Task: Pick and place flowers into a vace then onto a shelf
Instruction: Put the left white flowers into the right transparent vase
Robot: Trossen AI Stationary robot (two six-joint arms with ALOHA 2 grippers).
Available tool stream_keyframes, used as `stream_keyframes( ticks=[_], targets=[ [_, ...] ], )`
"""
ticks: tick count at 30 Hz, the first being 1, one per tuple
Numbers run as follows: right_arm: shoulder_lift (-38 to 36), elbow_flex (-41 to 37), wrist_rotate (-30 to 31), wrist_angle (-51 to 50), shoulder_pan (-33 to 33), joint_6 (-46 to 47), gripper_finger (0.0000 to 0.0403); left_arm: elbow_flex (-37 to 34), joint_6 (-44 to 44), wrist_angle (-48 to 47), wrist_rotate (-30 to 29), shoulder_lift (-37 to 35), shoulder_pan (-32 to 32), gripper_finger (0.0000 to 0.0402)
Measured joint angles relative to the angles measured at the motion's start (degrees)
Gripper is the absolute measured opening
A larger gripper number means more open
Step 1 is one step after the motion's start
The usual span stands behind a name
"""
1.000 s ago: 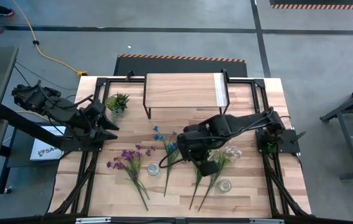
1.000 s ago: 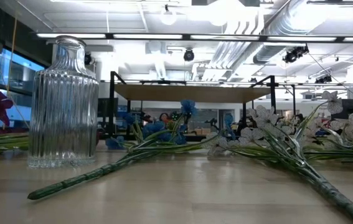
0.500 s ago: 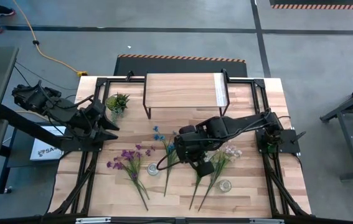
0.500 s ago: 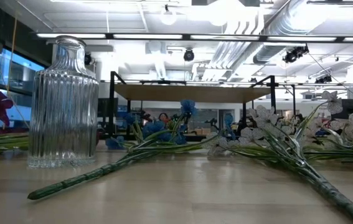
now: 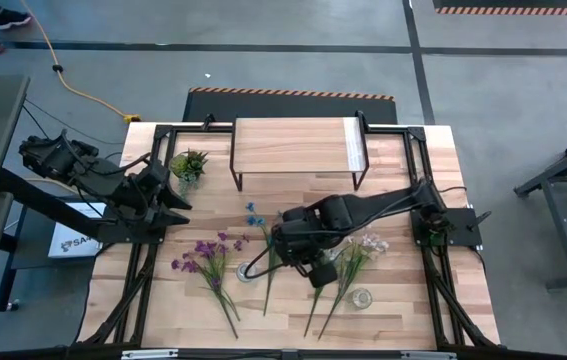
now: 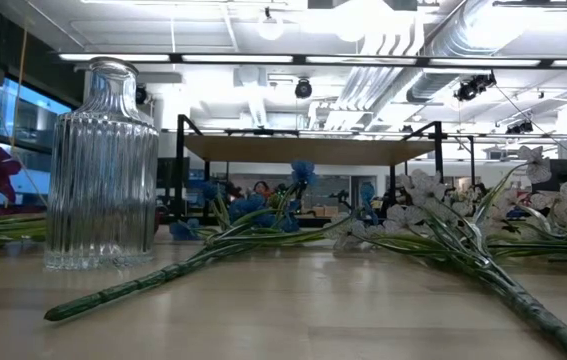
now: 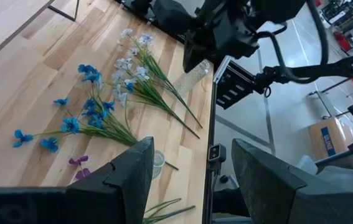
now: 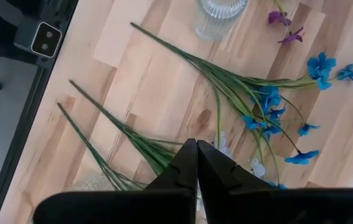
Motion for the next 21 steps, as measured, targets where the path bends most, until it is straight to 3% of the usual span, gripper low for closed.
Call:
stream_keyframes(
  ticks=[21],
  targets=[
    [0.2,0.0,0.05,0.42,0.02,0.48,0.0,0.0,-0.01,0.01,0.55,0.0,0.0,0.0248]
  ],
)
